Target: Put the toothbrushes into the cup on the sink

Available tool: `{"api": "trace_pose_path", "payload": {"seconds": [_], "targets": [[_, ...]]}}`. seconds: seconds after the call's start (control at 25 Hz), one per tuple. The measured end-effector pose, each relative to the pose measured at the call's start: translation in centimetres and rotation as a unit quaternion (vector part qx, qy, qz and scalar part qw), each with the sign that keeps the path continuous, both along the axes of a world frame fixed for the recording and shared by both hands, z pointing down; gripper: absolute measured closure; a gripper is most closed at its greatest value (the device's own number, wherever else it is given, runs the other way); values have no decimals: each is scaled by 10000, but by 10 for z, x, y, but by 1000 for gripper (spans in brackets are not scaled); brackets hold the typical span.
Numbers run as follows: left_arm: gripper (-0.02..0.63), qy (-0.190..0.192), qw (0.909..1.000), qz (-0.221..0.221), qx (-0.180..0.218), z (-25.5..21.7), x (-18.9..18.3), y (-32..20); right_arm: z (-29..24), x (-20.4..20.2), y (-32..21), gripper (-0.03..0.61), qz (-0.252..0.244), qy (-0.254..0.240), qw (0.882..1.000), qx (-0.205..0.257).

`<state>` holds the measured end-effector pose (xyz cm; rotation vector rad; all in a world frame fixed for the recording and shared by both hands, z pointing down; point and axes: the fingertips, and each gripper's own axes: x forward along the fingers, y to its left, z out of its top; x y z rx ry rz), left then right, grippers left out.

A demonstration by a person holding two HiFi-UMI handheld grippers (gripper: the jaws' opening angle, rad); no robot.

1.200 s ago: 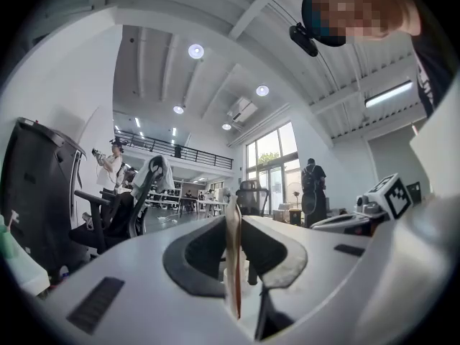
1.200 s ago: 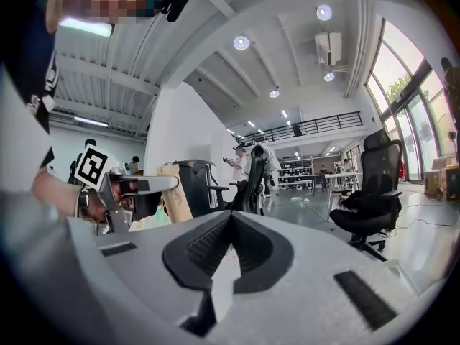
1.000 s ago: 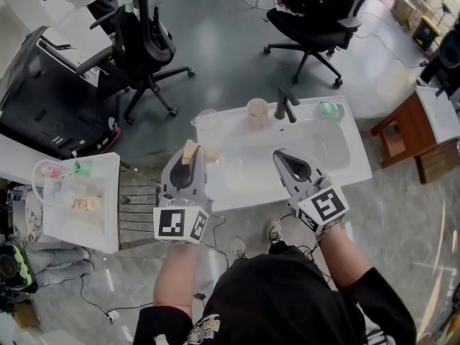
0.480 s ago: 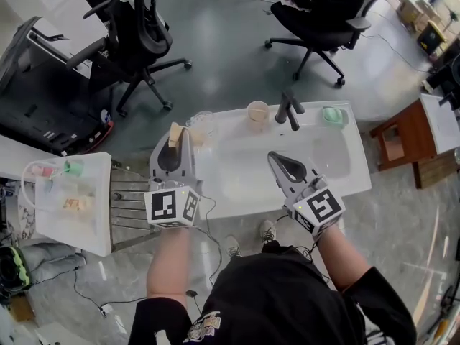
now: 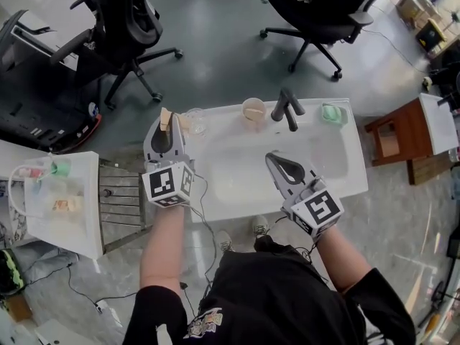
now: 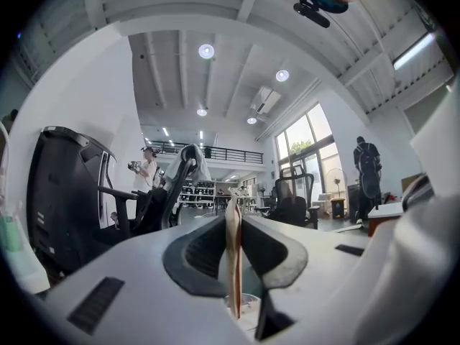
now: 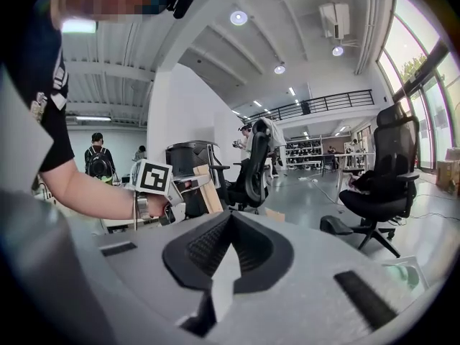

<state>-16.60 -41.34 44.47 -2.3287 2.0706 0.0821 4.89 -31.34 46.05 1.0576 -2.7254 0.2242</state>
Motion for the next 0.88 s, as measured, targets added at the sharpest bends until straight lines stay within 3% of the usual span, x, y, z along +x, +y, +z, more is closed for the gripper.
{"api": "trace_pose_path", "payload": {"seconds": [0.52, 0.68, 0.88], "targets": [[549, 414, 9949, -130, -908, 85, 3, -28, 18, 24, -12, 572, 198, 156, 9997, -60], [474, 360, 9946, -44, -977, 88, 4, -24, 17, 21, -13, 572, 196, 125, 9997, -73], [431, 331, 9954, -24, -895, 75, -3, -14, 14, 10, -11, 572, 173, 32, 9998, -111]]}}
